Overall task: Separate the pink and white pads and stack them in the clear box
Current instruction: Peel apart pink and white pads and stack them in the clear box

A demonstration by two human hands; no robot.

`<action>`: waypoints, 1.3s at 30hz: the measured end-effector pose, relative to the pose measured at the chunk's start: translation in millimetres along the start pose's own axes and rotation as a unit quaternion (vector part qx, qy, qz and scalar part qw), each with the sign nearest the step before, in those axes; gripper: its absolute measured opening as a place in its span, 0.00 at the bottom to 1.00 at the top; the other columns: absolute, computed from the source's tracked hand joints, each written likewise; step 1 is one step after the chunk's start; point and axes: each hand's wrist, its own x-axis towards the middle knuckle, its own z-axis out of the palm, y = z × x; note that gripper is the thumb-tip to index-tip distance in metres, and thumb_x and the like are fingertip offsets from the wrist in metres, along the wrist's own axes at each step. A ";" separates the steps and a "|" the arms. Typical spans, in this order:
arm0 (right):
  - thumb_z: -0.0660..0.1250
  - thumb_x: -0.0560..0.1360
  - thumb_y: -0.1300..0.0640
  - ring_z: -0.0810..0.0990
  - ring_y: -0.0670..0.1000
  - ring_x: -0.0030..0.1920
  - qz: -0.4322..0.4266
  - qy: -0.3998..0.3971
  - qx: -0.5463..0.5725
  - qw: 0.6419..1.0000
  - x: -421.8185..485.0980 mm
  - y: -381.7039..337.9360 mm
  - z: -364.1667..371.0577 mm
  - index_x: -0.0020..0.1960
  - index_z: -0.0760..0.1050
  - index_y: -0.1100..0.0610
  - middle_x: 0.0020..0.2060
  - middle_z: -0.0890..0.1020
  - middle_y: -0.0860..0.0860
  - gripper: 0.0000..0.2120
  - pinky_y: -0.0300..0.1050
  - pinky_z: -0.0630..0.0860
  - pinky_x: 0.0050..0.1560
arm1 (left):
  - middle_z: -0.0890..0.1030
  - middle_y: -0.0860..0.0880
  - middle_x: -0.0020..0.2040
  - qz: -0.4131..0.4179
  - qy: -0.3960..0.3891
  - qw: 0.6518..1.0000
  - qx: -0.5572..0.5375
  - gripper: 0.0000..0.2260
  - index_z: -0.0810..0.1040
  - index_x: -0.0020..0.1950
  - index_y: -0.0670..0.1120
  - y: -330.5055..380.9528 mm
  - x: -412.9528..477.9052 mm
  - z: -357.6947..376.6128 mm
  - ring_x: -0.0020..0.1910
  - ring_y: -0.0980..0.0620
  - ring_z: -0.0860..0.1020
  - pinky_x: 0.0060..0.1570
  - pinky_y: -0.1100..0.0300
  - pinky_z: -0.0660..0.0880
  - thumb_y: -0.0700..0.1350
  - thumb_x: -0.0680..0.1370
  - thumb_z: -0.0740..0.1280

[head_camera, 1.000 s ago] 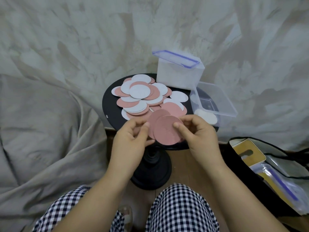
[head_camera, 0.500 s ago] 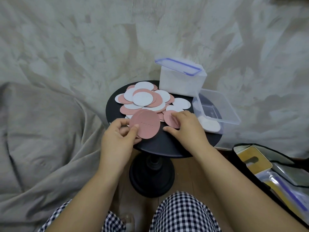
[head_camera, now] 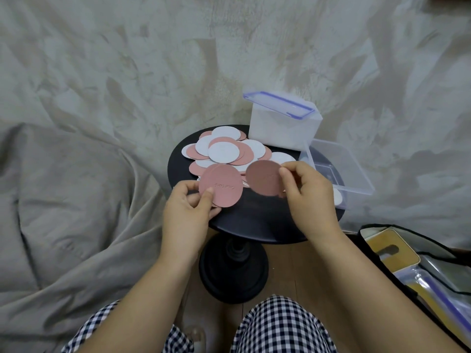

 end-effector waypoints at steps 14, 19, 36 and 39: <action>0.64 0.77 0.56 0.79 0.44 0.51 0.125 -0.110 0.166 0.972 -14.4 6.5 7.3 0.59 0.77 0.50 0.53 0.81 0.46 0.12 0.46 0.76 0.57 | 0.84 0.45 0.47 -0.006 -0.161 0.987 0.003 0.13 0.74 0.61 0.48 0.0 -16.6 17.0 0.48 0.50 0.83 0.46 0.60 0.79 0.37 0.78 0.63; 0.67 0.74 0.60 0.78 0.37 0.51 0.054 -0.052 0.187 0.980 -24.3 1.3 -2.8 0.53 0.74 0.38 0.49 0.79 0.38 0.17 0.31 0.73 0.55 | 0.79 0.56 0.58 0.099 -0.157 0.975 0.123 0.18 0.71 0.67 0.54 -1.6 -19.2 24.1 0.56 0.62 0.77 0.55 0.65 0.74 0.39 0.79 0.61; 0.61 0.75 0.65 0.69 0.29 0.57 -0.120 0.004 0.027 0.992 -48.9 32.0 3.8 0.69 0.64 0.54 0.54 0.75 0.45 0.23 0.25 0.64 0.59 | 0.65 0.47 0.72 0.250 -0.183 0.848 0.429 0.27 0.56 0.75 0.44 -20.2 -27.7 30.3 0.70 0.53 0.64 0.66 0.62 0.62 0.53 0.78 0.51; 0.63 0.74 0.68 0.72 0.31 0.55 -0.123 0.027 0.053 0.991 -49.6 28.6 1.0 0.67 0.67 0.53 0.52 0.76 0.40 0.23 0.26 0.66 0.57 | 0.78 0.48 0.59 0.272 -0.112 0.891 0.345 0.19 0.71 0.68 0.43 -18.2 -28.9 30.4 0.57 0.59 0.72 0.56 0.72 0.66 0.46 0.78 0.60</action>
